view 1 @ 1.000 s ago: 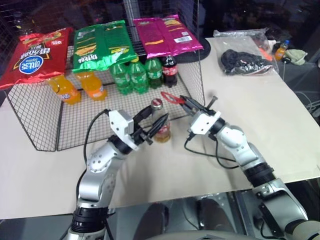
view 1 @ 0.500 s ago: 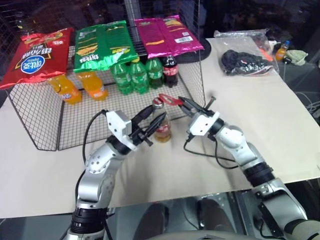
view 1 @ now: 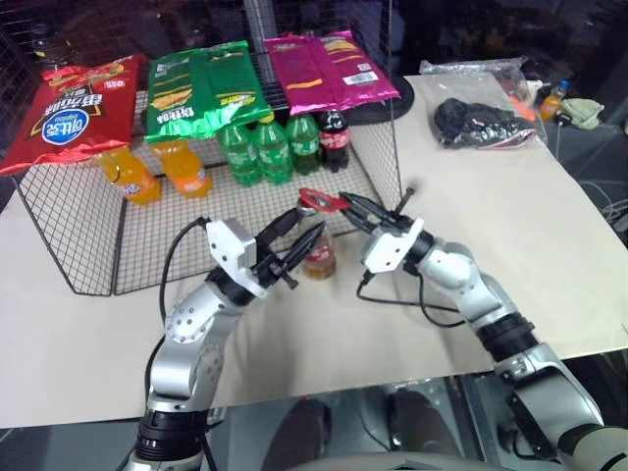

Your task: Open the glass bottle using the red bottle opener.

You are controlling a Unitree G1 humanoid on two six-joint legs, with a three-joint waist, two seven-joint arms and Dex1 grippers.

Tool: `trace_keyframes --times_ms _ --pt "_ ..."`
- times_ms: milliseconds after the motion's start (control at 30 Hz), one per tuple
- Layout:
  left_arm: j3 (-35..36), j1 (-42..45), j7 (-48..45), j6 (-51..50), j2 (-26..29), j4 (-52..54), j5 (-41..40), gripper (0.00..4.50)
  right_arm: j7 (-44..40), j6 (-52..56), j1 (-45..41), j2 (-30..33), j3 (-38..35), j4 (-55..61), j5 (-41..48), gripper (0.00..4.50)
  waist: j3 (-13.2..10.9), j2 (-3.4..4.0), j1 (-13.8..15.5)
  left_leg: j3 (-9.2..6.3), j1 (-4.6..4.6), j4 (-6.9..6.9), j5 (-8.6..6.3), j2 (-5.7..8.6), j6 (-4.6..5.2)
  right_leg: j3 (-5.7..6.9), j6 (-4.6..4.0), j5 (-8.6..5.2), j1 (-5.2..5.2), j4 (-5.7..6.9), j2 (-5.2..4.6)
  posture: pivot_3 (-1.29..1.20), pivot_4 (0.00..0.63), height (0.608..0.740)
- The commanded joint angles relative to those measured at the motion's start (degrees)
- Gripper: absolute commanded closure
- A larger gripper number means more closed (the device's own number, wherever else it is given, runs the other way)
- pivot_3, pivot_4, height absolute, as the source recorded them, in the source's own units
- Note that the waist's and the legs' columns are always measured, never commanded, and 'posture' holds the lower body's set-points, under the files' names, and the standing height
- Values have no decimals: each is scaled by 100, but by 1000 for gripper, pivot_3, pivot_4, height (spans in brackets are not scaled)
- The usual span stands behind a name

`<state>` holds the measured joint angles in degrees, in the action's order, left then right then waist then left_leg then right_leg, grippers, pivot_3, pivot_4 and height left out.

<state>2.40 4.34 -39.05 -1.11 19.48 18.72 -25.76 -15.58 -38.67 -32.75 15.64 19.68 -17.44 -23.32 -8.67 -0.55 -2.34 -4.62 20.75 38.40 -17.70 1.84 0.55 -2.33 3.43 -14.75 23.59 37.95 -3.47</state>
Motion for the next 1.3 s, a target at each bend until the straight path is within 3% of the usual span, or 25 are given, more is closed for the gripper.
trace_keyframes --times_ms 33,367,900,1300 --pt "-85 14 -2 -50 25 -12 68 2679 -28 -252 -99 -52 394 -167 -385 4500 3 -1 0 0 -2 0 0 0 0 0 0 0 -1 0 0 0 150 740" --pt "-101 4 17 -57 31 1 72 2679 370 -269 -177 49 453 -354 -950 4500 10 -1 -1 1 -5 0 0 0 0 -1 0 0 -2 2 1 0 150 740" --pt "-140 97 -1 -34 4 -111 98 2679 -180 -593 -325 327 567 38 -693 4500 10 -1 2 1 -4 0 0 0 0 -2 0 0 -3 2 1 0 150 740" --pt "-176 138 -35 -9 -5 -208 124 2679 100 -824 -950 847 269 -299 -926 4500 10 -1 16 0 -3 2 0 2 0 0 0 0 -4 1 -1 0 150 740"
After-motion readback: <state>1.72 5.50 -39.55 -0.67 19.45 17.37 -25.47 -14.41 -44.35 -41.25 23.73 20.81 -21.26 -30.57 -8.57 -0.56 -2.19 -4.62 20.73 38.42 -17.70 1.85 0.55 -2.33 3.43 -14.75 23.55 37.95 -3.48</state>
